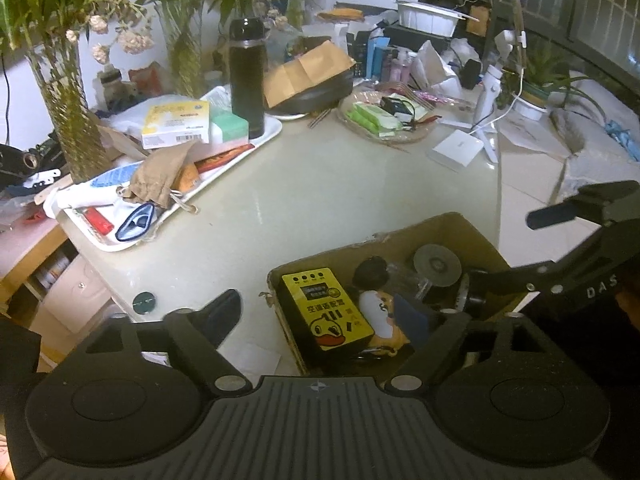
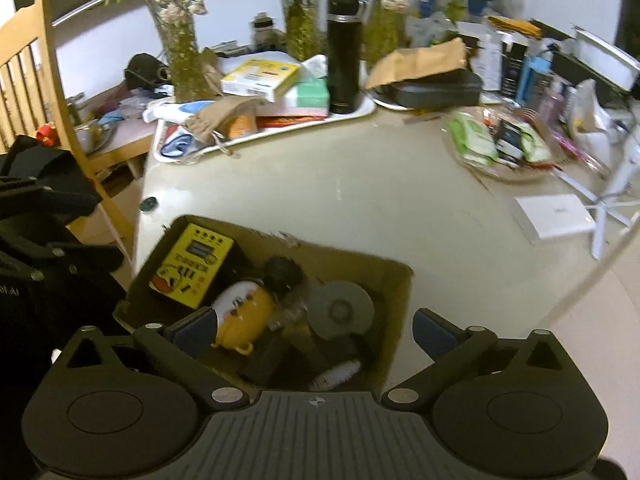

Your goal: Organize rigid objects

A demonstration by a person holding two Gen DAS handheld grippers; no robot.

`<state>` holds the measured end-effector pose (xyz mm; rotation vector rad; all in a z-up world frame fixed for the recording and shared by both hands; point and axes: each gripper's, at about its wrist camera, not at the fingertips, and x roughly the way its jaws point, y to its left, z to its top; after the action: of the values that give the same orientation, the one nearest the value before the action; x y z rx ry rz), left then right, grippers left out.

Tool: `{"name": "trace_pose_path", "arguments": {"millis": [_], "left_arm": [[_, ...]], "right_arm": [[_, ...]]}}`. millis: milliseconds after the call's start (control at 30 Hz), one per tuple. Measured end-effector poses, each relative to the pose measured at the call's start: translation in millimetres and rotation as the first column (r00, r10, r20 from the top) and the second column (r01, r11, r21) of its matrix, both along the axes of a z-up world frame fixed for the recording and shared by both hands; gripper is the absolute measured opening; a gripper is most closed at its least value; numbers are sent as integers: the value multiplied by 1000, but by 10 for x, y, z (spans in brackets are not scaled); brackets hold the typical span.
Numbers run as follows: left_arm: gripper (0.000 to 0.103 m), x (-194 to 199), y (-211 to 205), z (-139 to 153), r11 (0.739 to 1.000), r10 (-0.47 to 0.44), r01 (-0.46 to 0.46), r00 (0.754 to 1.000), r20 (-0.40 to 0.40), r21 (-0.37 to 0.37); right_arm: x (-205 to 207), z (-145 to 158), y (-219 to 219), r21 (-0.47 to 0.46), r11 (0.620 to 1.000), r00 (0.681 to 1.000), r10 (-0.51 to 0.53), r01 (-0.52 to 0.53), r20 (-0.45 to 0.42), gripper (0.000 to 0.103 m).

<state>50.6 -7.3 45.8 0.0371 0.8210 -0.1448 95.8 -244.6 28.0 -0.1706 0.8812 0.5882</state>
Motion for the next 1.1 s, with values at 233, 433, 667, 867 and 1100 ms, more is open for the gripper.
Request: {"name": "trace_pose_path", "arguments": {"millis": [233, 433, 667, 867, 1100], "left_arm": [[103, -143, -21, 16, 1000, 13, -13, 999, 42, 8], [103, -246, -57, -53, 999, 18, -19, 999, 47, 33], [103, -297, -68, -260, 996, 37, -36, 999, -18, 85], [103, -340, -77, -426, 993, 34, -25, 997, -74, 118], [103, -349, -99, -599, 994, 27, -10, 988, -153, 113]], "right_arm": [[-213, -35, -146, -6, 999, 998, -54, 54, 20, 103], [-351, -62, -189, -28, 997, 996, -73, 74, 49, 103], [-435, -268, -151, -64, 994, 996, -85, 86, 22, 103], [-505, -397, -70, -119, 989, 996, -84, 85, 8, 103], [-561, -536, -10, -182, 981, 997, -74, 69, -22, 103]]}}
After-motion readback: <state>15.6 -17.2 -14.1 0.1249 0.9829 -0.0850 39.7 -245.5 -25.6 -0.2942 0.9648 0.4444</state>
